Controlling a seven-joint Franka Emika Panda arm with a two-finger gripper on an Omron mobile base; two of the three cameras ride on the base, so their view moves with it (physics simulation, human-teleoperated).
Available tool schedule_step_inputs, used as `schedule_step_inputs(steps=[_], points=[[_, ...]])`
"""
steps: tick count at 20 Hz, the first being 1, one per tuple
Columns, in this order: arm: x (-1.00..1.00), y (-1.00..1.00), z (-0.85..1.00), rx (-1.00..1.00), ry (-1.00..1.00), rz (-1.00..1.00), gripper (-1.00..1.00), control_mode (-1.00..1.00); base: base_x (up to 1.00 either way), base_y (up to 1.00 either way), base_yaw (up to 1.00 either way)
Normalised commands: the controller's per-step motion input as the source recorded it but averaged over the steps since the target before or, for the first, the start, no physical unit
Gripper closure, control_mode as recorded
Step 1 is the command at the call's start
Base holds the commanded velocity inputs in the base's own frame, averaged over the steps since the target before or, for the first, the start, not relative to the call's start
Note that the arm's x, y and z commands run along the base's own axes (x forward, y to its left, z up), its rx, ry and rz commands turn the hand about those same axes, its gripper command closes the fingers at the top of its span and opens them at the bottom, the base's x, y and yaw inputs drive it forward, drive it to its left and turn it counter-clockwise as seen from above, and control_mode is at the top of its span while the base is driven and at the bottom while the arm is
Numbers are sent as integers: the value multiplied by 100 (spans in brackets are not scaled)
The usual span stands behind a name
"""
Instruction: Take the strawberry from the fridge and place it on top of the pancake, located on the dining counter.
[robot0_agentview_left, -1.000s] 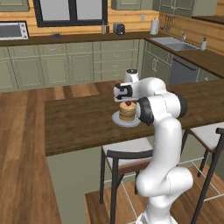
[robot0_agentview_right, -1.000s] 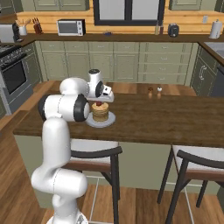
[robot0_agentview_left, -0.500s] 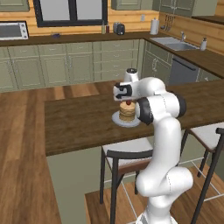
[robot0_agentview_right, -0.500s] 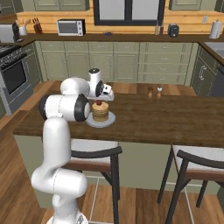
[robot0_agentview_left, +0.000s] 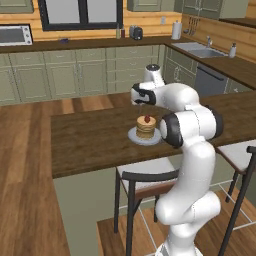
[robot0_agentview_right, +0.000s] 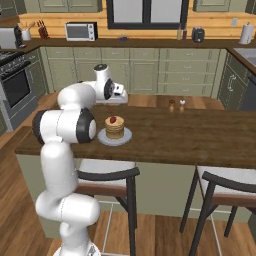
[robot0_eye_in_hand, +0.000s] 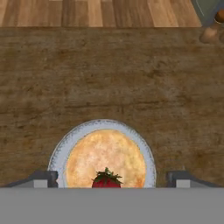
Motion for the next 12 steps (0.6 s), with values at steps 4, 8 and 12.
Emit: schedule_step_inputs(steps=[4,8,12], points=[[-100,33,40,0,-8,0,-100,-100,0,0,0],[-100,74,5,0,-4,0,-100,-100,0,0,0],[-100,97,0,-1,-4,0,-100,-100,0,0,0]])
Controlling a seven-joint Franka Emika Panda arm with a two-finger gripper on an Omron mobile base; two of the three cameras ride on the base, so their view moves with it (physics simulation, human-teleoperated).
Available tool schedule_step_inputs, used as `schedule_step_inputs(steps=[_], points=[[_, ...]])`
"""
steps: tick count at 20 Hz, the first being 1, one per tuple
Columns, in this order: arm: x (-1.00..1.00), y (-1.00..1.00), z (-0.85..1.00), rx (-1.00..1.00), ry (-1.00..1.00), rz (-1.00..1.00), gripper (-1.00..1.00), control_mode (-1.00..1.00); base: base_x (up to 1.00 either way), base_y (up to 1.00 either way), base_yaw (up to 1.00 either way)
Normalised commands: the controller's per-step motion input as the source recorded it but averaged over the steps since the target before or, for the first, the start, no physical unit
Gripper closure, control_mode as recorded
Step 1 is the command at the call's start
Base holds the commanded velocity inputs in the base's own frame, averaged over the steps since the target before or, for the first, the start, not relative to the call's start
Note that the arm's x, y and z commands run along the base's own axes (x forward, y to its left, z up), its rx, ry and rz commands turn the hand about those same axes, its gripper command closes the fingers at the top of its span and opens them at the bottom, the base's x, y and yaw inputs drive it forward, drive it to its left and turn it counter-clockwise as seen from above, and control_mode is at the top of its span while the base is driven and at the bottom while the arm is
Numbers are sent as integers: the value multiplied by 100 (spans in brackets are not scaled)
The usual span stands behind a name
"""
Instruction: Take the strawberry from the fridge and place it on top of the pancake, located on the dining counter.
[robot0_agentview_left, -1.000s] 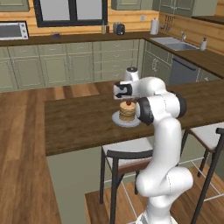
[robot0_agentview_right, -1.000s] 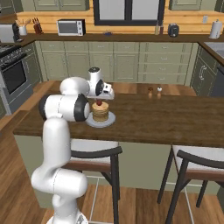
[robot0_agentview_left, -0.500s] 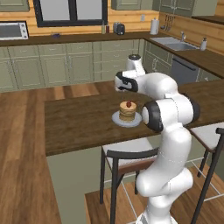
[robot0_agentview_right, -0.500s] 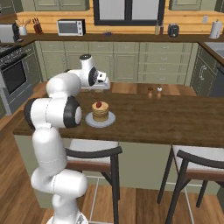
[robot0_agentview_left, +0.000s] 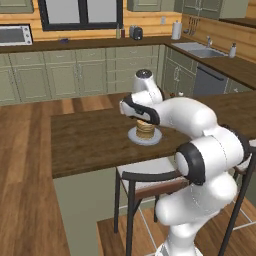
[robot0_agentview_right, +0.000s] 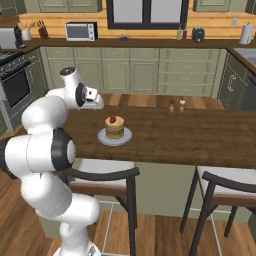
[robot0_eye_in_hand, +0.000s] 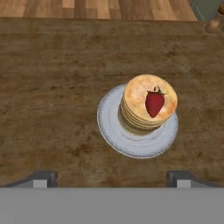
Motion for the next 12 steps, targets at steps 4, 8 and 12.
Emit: schedule_step_inputs(steps=[4,8,12], points=[[-100,39,-3,-3,-3,-4,-100,-100,0,0,0],[-100,0,0,3,2,-14,-100,-100,0,0,0],[-100,0,0,0,0,-13,-100,-100,0,0,0]])
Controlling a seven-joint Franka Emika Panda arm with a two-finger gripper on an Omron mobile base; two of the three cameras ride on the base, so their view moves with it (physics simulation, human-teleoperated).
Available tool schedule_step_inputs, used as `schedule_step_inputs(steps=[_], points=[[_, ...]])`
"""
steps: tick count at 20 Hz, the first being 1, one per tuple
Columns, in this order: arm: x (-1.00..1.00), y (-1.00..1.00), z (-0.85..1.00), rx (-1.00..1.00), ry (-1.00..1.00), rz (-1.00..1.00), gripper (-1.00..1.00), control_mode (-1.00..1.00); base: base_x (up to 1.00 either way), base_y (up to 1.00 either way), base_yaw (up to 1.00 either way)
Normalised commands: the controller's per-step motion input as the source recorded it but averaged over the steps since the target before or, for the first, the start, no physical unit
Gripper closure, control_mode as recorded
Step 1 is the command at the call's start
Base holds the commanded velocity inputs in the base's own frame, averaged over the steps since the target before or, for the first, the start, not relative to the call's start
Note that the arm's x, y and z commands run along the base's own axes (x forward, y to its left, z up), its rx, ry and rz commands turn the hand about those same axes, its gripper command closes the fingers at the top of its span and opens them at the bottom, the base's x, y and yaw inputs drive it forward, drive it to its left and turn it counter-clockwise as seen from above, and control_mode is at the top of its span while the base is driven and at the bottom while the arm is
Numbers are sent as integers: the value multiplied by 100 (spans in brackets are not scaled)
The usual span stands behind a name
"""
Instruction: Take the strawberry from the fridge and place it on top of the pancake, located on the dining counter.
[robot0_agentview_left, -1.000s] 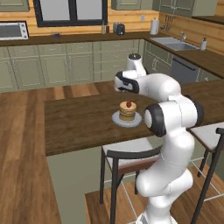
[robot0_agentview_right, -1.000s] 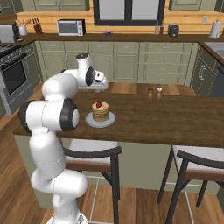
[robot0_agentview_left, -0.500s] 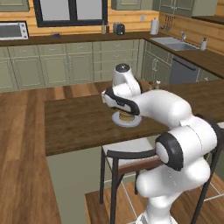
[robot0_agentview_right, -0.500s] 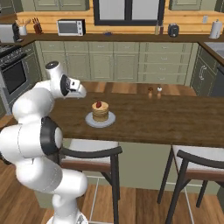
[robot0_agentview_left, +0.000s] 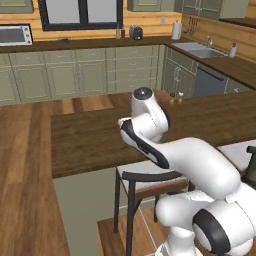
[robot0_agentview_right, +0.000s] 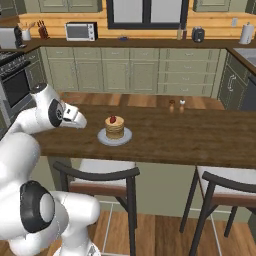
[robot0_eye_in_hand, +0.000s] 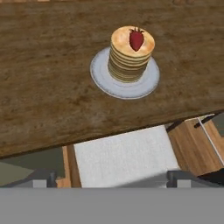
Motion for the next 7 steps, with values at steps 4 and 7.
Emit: schedule_step_inputs(steps=[4,7], points=[[-65,41,0,0,9,-2,-100,-100,0,0,0],[-1,51,1,-5,23,0,-100,-100,0,0,0]])
